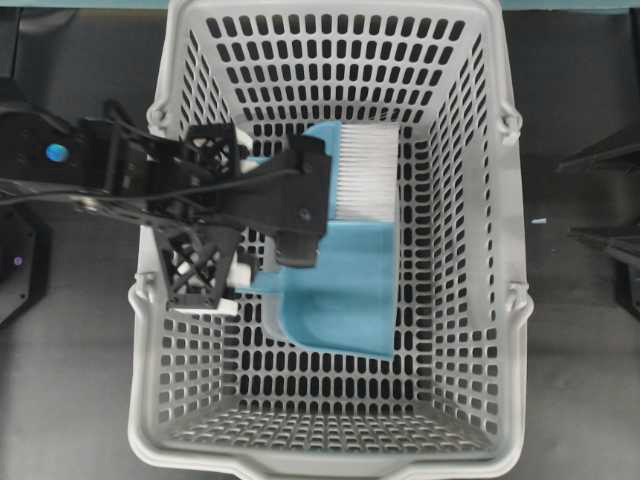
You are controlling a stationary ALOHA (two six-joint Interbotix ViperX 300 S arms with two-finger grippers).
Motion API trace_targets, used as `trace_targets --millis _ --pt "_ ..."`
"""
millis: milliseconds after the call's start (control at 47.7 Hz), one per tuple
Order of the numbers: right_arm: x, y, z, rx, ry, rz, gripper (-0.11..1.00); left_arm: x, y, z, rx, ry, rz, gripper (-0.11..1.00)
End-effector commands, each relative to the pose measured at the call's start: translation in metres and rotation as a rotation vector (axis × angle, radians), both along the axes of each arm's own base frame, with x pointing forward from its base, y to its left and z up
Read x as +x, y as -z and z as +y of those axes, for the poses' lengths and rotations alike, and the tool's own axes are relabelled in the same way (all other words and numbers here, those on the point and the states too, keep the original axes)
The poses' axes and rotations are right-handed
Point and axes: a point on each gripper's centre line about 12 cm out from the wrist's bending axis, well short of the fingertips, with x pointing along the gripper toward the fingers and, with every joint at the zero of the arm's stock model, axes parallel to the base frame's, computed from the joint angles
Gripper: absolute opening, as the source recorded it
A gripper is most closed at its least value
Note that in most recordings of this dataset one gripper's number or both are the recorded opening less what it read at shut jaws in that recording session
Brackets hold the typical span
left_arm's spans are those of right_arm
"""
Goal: Pick up the dustpan from the shopping basket with the left arm.
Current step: 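Move the left gripper over the blue dustpan handle inside the basket, then lower the left gripper and close it on the blue dustpan handle, then lift the blue dustpan upward with the left gripper, tilting it up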
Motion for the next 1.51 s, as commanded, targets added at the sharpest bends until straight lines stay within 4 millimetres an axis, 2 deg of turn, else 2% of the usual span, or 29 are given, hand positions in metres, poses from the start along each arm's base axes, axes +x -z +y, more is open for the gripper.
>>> trace_targets --millis 0,63,126,356,566,776,881,985,1069,1174,1342,1488 --pt "0.001 -0.005 0.000 0.003 0.002 -0.015 0.79 0.004 0.004 -0.004 0.005 0.014 0.006 0.66" --pt "0.001 -0.004 0.000 0.003 0.002 -0.012 0.78 0.006 0.018 -0.004 0.010 0.018 0.040 0.80" --pt "0.000 -0.003 0.000 0.005 0.002 -0.011 0.78 0.008 0.031 -0.004 0.012 0.020 0.070 0.89" --pt "0.000 0.000 0.000 0.005 0.002 -0.003 0.78 0.015 0.068 -0.003 0.007 0.003 0.113 0.88" --pt "0.000 0.000 0.000 0.006 0.002 -0.005 0.78 0.014 0.093 -0.003 0.007 0.004 0.145 0.89" --pt "-0.001 0.000 0.000 0.006 0.002 -0.006 0.78 0.013 0.097 -0.003 0.010 0.008 0.152 0.83" --pt "-0.001 0.001 0.000 0.006 0.002 -0.005 0.78 0.013 0.097 -0.006 0.016 0.027 0.152 0.60" --pt "-0.001 0.002 0.000 0.008 0.002 0.000 0.78 0.014 0.093 -0.010 0.017 0.037 0.139 0.30" --pt "-0.001 0.004 0.000 0.011 0.003 0.003 0.78 0.016 0.087 -0.010 0.018 0.037 0.128 0.31" --pt "-0.001 0.003 0.000 0.009 0.002 0.000 0.78 0.020 0.071 -0.010 0.016 0.038 0.090 0.31" --pt "-0.002 0.004 0.000 0.009 0.002 0.000 0.78 0.025 0.020 -0.011 0.008 0.035 -0.008 0.31" --pt "-0.003 0.004 0.000 0.009 0.002 -0.003 0.78 0.021 -0.026 -0.010 0.005 0.031 -0.046 0.31"
